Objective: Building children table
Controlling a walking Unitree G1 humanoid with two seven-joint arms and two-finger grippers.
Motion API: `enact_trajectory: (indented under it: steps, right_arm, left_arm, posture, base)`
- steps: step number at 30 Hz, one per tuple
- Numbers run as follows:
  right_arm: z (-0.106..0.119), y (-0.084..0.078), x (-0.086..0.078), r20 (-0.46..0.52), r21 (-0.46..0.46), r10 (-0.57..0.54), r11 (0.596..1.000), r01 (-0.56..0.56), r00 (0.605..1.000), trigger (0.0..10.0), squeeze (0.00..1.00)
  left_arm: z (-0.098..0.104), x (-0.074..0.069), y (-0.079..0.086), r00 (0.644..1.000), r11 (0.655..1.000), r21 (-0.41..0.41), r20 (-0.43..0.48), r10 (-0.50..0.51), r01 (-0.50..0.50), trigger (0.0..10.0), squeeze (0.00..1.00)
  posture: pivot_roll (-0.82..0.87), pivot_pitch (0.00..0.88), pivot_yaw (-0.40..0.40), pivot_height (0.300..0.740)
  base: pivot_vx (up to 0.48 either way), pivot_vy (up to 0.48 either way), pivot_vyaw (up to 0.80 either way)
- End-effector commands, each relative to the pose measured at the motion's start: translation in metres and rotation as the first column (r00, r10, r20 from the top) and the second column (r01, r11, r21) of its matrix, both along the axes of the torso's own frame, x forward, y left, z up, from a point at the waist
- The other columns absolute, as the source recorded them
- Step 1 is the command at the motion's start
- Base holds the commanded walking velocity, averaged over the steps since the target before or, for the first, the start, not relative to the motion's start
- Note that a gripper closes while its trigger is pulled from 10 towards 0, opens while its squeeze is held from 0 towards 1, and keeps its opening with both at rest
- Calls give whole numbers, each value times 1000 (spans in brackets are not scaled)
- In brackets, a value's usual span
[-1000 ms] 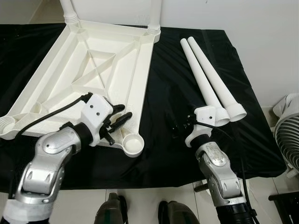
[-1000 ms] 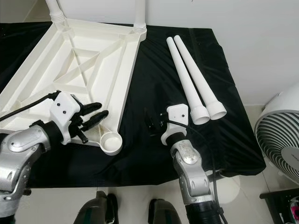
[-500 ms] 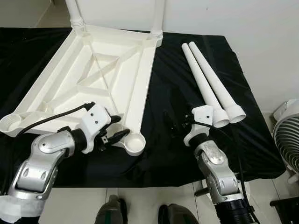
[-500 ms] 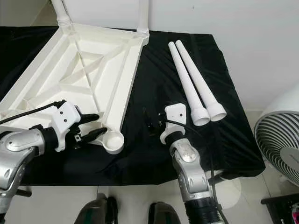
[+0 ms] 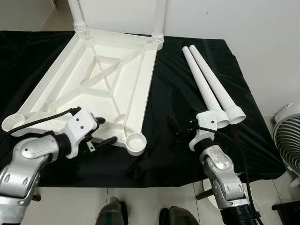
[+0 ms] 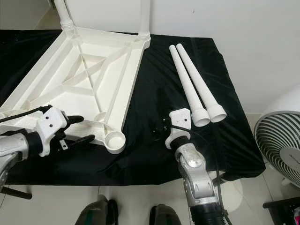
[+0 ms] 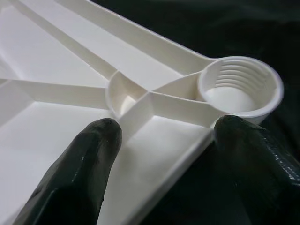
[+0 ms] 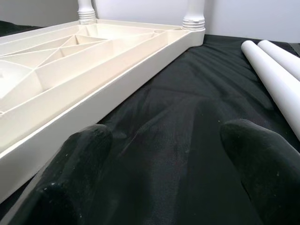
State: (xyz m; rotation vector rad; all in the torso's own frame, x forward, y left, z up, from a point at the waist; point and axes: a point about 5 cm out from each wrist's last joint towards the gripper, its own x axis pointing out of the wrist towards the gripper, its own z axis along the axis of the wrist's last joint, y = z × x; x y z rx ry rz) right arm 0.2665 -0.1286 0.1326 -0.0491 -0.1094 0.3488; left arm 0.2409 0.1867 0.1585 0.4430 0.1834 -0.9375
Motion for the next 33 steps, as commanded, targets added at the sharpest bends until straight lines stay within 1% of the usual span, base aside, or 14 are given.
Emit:
enact_trajectory:
  steps: [1,6,9,12,14,15,18,21,22,23,25,28,30,33]
  right_arm:
    - [-2,-3,0,-1,-9,-3,1000,3,1000,10000,0]
    - [0,-2,2,7,-9,-1,1000,1,1000,10000,0]
    - [1,-2,2,9,-9,0,1000,0,1000,10000,0]
    - [2,0,2,14,-3,1,1000,0,1000,10000,0]
    - [2,0,2,14,-3,1,1000,0,1000,10000,0]
    - [3,1,1,15,-1,1,1000,-1,1000,10000,0]
    - [4,2,1,16,1,2,1000,-2,1000,10000,0]
    - [5,0,-1,17,-2,-4,1000,4,1000,10000,0]
    - [6,-2,-2,17,-5,-12,1000,12,1000,10000,0]
    - [6,-2,-2,17,-5,-12,1000,12,1000,10000,0]
    - [6,-5,-3,16,-7,-26,1000,26,1000,10000,0]
    - [6,-6,-3,16,-7,-31,999,31,999,10000,0]
    - [6,-6,-3,16,-6,-34,999,34,999,10000,0]
    - [7,-4,-1,20,-5,-32,999,32,999,10000,0]
  left_arm:
    - [-3,-10,-2,981,985,10,-94,-169,171,10000,0]
    - [-9,-5,-3,985,987,42,-85,-153,157,10000,0]
    - [-10,-5,-4,985,986,46,-83,-154,159,10000,0]
    - [-16,-1,-5,987,985,87,-77,-144,151,10000,0]
    - [-16,-1,-5,987,985,87,-77,-144,151,10000,0]
    - [-20,1,-6,986,982,108,-78,-147,155,10000,0]
    - [-22,3,-6,987,981,120,-79,-143,152,10000,0]
    - [-30,6,-4,985,977,149,-104,-136,151,10000,0]
    - [-34,4,-2,980,974,160,-138,-142,164,10000,0]
    - [-34,4,-2,980,974,160,-138,-142,164,10000,0]
    - [-38,4,3,973,973,161,-186,-137,168,10000,0]
    - [-39,4,4,972,973,161,-193,-130,163,10000,0]
    - [-40,8,6,976,979,154,-191,-106,137,10000,0]
    - [-41,11,6,975,980,143,-192,-108,137,10000,0]
  posture:
    - [1,43,24,740]
    - [-2,47,26,740]
    - [-2,49,26,740]
    - [-8,55,28,740]
    - [-8,55,28,740]
    - [-15,60,30,740]
    - [-20,64,30,740]
    - [-32,73,35,740]
    - [-37,78,38,740]
    - [-37,78,38,740]
    - [-43,83,42,740]
    - [-43,83,42,740]
    - [-46,84,43,740]
    - [-49,83,44,740]
  base:
    - [0,0,0]
    - [0,0,0]
    - [0,0,0]
    - [0,0,0]
    - [0,0,0]
    - [0,0,0]
    - [0,0,0]
    - [0,0,0]
    - [0,0,0]
    - [0,0,0]
    - [0,0,0]
    - [0,0,0]
    - [0,0,0]
    - [0,0,0]
